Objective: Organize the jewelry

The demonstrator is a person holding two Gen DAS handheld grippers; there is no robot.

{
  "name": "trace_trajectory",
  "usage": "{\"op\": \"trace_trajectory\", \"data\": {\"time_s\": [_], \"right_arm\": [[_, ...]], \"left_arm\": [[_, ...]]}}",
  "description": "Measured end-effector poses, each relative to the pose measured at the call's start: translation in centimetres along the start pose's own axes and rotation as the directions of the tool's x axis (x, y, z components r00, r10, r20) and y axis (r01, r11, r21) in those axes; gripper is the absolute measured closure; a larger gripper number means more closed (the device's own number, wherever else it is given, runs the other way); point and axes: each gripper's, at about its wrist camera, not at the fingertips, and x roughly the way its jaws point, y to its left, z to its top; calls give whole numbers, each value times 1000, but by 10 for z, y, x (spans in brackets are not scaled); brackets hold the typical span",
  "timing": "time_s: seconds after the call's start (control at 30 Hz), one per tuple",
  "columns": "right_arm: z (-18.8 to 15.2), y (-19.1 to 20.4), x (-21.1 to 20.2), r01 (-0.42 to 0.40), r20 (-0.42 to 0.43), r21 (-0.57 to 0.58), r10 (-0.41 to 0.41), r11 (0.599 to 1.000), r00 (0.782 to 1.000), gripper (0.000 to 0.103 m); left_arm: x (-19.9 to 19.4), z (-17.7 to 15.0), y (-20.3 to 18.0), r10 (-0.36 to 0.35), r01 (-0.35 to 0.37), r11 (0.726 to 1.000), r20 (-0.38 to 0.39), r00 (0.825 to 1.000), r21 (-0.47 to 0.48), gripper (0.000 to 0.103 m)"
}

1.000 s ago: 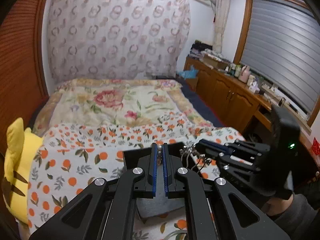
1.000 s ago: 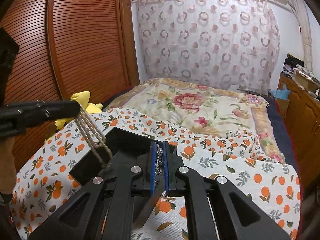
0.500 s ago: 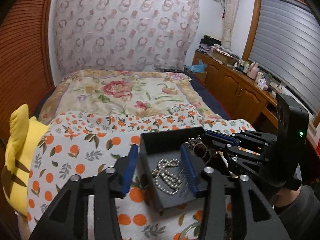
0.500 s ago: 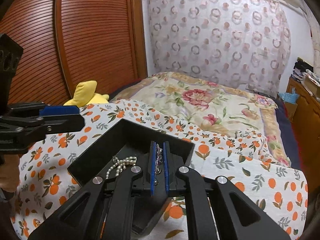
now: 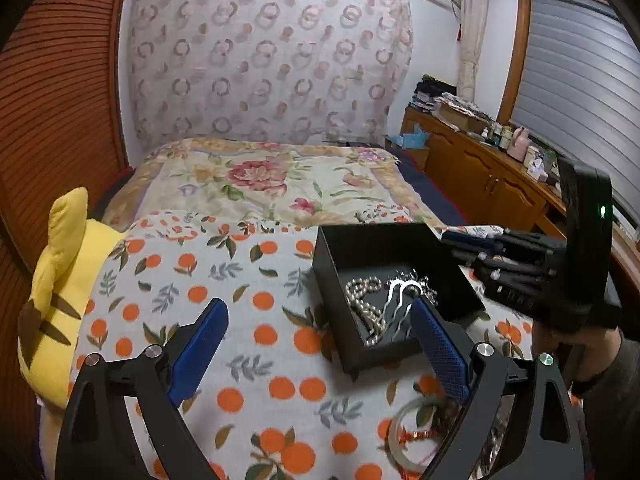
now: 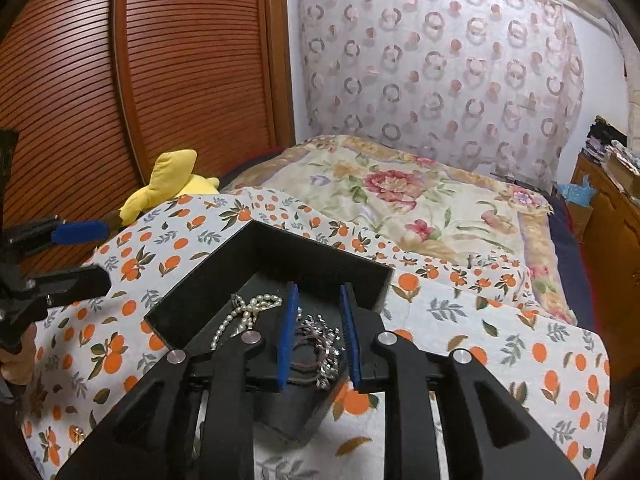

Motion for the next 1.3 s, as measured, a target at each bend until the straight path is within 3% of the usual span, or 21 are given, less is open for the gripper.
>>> {"op": "trace_trajectory", "data": {"time_s": [0.37, 0.47, 0.67, 0.7, 0.9, 1.1, 1.3], "right_arm": [[-37, 12, -74, -2, 34, 21, 1, 1000, 999, 78], [-56, 20, -93, -3, 23, 25, 2, 1000, 1000, 67], [-89, 29, -116, -3, 3, 51, 3, 999, 1000, 62], [-95, 31, -120, 0, -5, 53, 0, 999, 1000, 55], [-127, 43, -125, -5, -46, 68, 8, 998, 999, 40], [-146, 65, -119, -62, -98, 45, 66, 997, 993, 39], [-153, 83, -109, -73, -150, 9, 74, 997, 986, 39]], "left_arm": [[-28, -38, -12, 5, -5, 999, 4, 1000, 44, 8], [-33, -52, -14, 1, -1, 999, -11, 1000, 47, 8], [-41, -74, -21, -19, 20, 999, -38, 999, 32, 8], [-41, -77, -23, -22, 23, 999, -42, 999, 35, 8], [-42, -91, -33, -35, 39, 998, -66, 997, 50, 8], [-38, -101, -39, -36, 42, 997, -98, 994, 60, 8], [-36, -106, -38, -34, 41, 997, -113, 993, 59, 8]]}}
